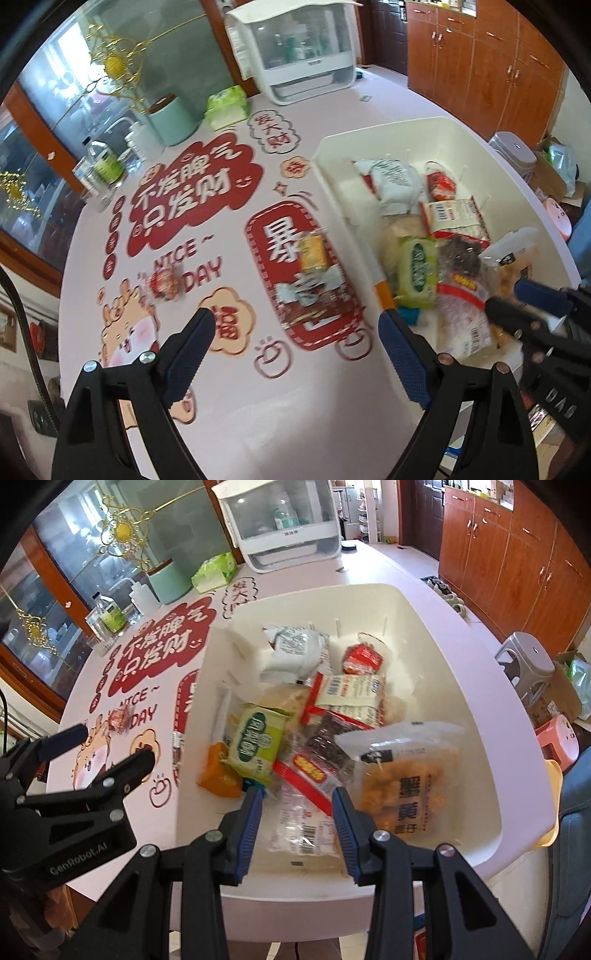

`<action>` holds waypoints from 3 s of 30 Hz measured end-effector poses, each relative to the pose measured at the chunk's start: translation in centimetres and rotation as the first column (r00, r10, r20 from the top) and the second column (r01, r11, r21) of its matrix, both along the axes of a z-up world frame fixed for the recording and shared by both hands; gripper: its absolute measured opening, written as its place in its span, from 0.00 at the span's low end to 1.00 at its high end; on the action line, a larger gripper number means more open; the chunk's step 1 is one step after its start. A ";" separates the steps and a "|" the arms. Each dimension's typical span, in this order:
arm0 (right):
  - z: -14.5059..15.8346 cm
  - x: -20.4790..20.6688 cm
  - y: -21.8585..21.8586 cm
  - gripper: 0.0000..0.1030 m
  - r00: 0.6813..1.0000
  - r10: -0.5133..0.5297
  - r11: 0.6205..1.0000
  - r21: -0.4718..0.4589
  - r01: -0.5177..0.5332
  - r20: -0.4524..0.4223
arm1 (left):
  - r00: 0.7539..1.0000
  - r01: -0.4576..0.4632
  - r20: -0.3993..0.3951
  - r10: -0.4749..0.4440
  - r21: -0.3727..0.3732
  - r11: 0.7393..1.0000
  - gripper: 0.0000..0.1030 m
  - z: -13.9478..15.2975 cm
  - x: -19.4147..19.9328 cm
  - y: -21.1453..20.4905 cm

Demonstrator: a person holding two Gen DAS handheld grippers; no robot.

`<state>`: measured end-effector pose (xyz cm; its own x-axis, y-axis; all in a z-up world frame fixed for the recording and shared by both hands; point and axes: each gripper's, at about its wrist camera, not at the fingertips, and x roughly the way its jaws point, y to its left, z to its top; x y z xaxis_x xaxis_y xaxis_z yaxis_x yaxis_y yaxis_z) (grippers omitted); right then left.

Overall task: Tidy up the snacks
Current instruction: 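Withdraw both open grippers from the tray toward the red snack and dark bag, then grasp the red round snack bag with the left gripper while the right grasps the dark snowflake bag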

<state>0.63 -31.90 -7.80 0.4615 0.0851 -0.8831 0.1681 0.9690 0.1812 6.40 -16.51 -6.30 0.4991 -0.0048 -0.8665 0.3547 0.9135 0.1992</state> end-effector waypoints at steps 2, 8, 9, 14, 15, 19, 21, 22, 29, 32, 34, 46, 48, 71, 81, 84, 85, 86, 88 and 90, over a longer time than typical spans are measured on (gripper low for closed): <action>0.6 0.1 0.7 0.39 1.000 0.018 1.000 -0.002 -0.018 0.022 | 1.000 -0.023 0.010 0.023 0.011 1.000 0.87 0.4 -0.2 1.3; 1.9 0.8 2.7 0.39 0.996 0.068 0.998 0.013 -0.069 0.056 | 0.992 -0.122 0.040 0.120 0.056 0.991 0.87 1.4 -0.6 6.7; 2.1 0.9 3.1 0.39 0.995 0.078 0.997 0.015 -0.079 0.061 | 0.990 -0.134 0.048 0.131 0.067 0.989 0.87 1.5 -0.6 7.5; 2.9 1.4 5.4 0.39 0.988 0.134 0.990 0.025 -0.136 0.083 | 0.979 -0.195 0.087 0.185 0.123 0.973 0.87 2.6 -1.0 11.9; 3.1 1.5 5.8 0.39 0.986 0.145 0.989 0.025 -0.148 0.086 | 0.977 -0.203 0.093 0.192 0.131 0.970 0.87 2.9 -1.0 12.5; 3.8 1.9 7.7 0.39 0.977 0.186 0.981 0.037 -0.191 0.105 | 0.973 -0.219 0.103 0.204 0.155 0.963 0.87 3.8 -1.0 15.1; 3.9 2.0 8.4 0.39 0.975 0.197 0.978 0.048 -0.203 0.108 | 0.977 -0.206 0.094 0.193 0.163 0.965 0.87 4.2 -1.0 16.2; 3.9 2.1 8.8 0.39 0.974 0.201 0.977 0.054 -0.208 0.108 | 0.980 -0.194 0.089 0.181 0.170 0.966 0.87 4.4 -1.0 16.8; 4.1 1.8 11.3 0.39 0.976 0.197 0.977 0.065 -0.204 0.095 | 0.997 -0.047 0.068 0.031 0.247 0.968 0.87 6.2 1.2 19.2; 4.2 1.8 12.1 0.39 0.983 0.159 0.985 0.058 -0.164 0.087 | 0.997 0.040 0.053 -0.055 0.250 0.967 0.87 7.0 3.5 20.3; 4.1 2.1 12.6 0.39 0.990 0.118 0.991 0.051 -0.122 0.078 | 0.994 0.088 0.046 -0.103 0.253 0.963 0.87 7.2 4.9 20.8; -1.0 5.5 14.9 0.57 0.944 -0.322 0.918 0.223 0.329 -0.065 | 0.840 0.543 -0.127 -0.528 0.187 0.819 0.88 -1.7 13.8 20.3; -2.8 6.0 15.0 0.60 0.904 -0.415 0.865 0.263 0.428 -0.106 | 0.805 0.593 -0.149 -0.574 0.165 0.788 0.88 -3.9 14.7 19.9; -10.6 10.4 14.1 0.64 0.550 -0.822 0.557 -0.008 0.830 -0.145 | 0.741 0.620 -0.291 -0.605 -0.051 0.783 0.83 -14.4 20.6 17.9; -10.0 10.9 15.9 0.37 0.670 -0.734 0.679 -0.146 0.719 -0.115 | 0.823 0.492 -0.270 -0.499 -0.101 0.865 0.46 -13.8 19.5 20.1; -9.7 9.9 16.4 0.22 0.710 -0.696 0.718 -0.128 0.684 -0.109 | 0.856 0.434 -0.261 -0.447 -0.107 0.895 0.46 -13.7 18.4 21.0; -9.6 9.4 16.5 0.17 0.724 -0.681 0.733 -0.118 0.670 -0.114 | 0.867 0.414 -0.256 -0.427 -0.105 0.904 0.46 -13.6 17.9 21.4; -10.0 8.6 16.4 0.14 0.732 -0.672 0.741 -0.107 0.663 -0.117 | 0.876 0.399 -0.253 -0.412 -0.102 0.911 0.45 -13.6 17.5 21.5; -9.9 7.4 16.5 0.14 0.751 -0.649 0.760 -0.060 0.647 -0.125 | 0.892 0.352 -0.261 -0.370 -0.115 0.929 0.45 -13.5 16.3 22.2; -9.8 6.1 16.7 0.13 0.768 -0.627 0.776 -0.011 0.631 -0.131 | 0.902 0.314 -0.266 -0.339 -0.132 0.940 0.45 -13.0 15.2 22.9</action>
<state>6.78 -15.17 -17.59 0.3123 -0.1571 -0.9369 0.7604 0.6325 0.1473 21.59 6.38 -19.35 0.1931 -0.2045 -0.9596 0.6660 0.7456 -0.0249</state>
